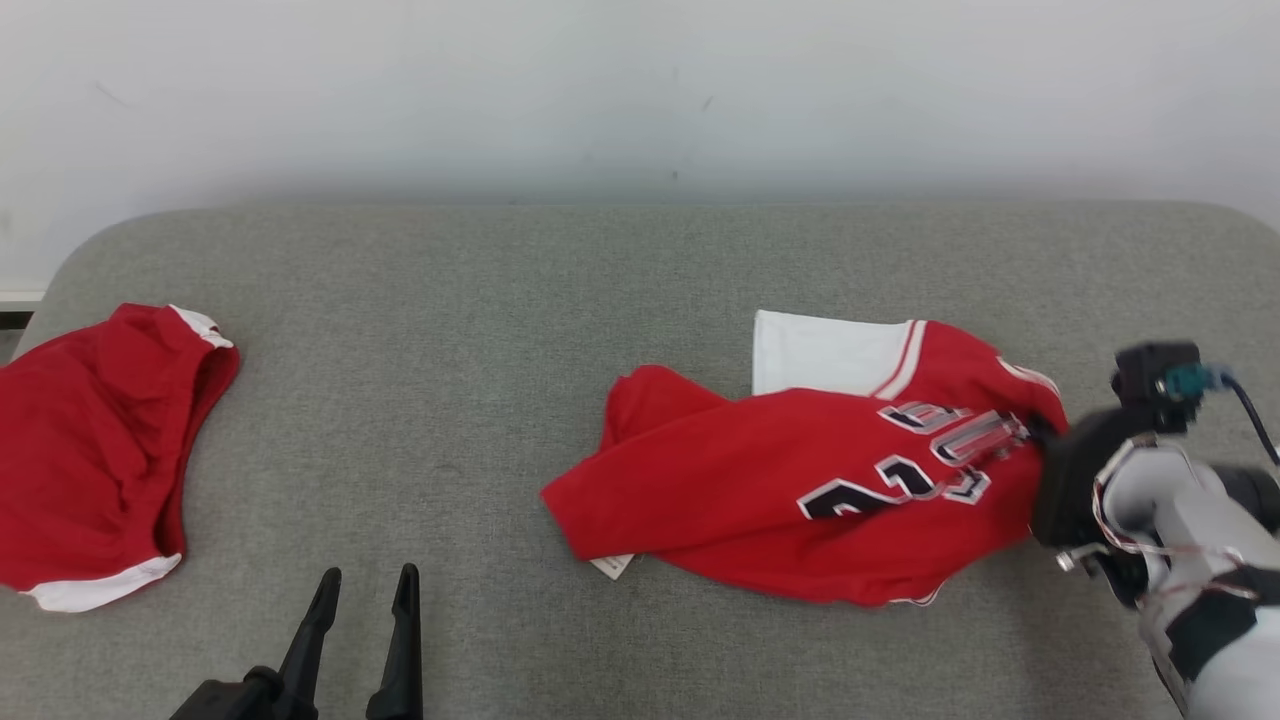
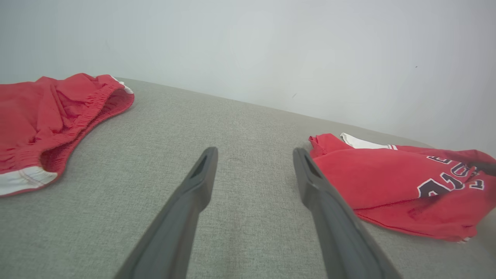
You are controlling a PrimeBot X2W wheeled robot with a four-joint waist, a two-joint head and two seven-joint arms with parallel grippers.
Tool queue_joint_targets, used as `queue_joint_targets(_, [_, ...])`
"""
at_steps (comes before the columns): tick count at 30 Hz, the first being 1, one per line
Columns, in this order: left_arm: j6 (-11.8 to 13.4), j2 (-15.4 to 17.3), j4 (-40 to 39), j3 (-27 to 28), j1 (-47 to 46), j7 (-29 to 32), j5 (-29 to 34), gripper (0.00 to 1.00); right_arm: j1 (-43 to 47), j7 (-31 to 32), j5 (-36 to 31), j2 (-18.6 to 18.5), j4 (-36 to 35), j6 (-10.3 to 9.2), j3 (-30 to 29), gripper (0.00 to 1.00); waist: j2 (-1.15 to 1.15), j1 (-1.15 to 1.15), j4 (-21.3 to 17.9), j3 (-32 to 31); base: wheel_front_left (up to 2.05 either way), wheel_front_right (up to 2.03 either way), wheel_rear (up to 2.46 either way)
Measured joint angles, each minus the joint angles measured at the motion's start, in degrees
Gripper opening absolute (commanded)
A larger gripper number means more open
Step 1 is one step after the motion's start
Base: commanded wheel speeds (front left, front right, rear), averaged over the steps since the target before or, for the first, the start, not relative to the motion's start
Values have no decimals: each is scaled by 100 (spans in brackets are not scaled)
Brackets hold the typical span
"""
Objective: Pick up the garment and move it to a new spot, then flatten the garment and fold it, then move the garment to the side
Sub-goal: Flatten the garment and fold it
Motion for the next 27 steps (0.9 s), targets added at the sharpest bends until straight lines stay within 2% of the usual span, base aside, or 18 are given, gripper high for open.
queue_joint_targets(5, [-5, 1, 2, 14, -11, 0, 0, 100, 342, -97, -381, 29, 598, 1, -519, 0, 0, 0, -76, 14, 0, 0, 0])
queue_joint_targets(6, [-5, 1, 2, 14, -12, 0, 0, 100, 398, -71, -454, 34, 697, 1, -590, 10, 0, 0, -89, 19, 0, 0, 0])
queue_joint_targets(7, [-5, 1, 1, 14, -11, 0, 0, 100, 457, -23, -505, 52, 777, 1, -661, 41, 0, 0, -100, 24, 0, 0, 0])
queue_joint_targets(8, [-5, 0, -1, 18, -11, 0, 0, 100, 516, 32, -535, 89, 850, 1, -733, 86, 0, 0, -112, 31, 0, 0, 0])
queue_joint_targets(9, [-5, 0, -3, 21, -11, 0, -1, 100, 563, 56, -558, 125, 890, 1, -790, 100, 0, 0, -123, 38, 0, 0, 0])
queue_joint_targets(14, [-5, 0, -9, 22, -11, 0, -3, 100, 471, -35, -946, 51, 829, 0, -1070, 100, 0, 0, -158, 79, 0, 0, 0])
queue_joint_targets(18, [-7, 1, -15, -4, -11, 0, -8, 100, 129, -91, -1223, 41, 422, 1, -1293, 100, 0, 1, -136, 87, 0, 0, 0])
queue_joint_targets(27, [-21, 2, 85, -229, -412, 0, 179, 100, -555, 740, -1844, 378, -248, 1, -1513, 100, 0, 1, 28, 345, 0, 0, 0])
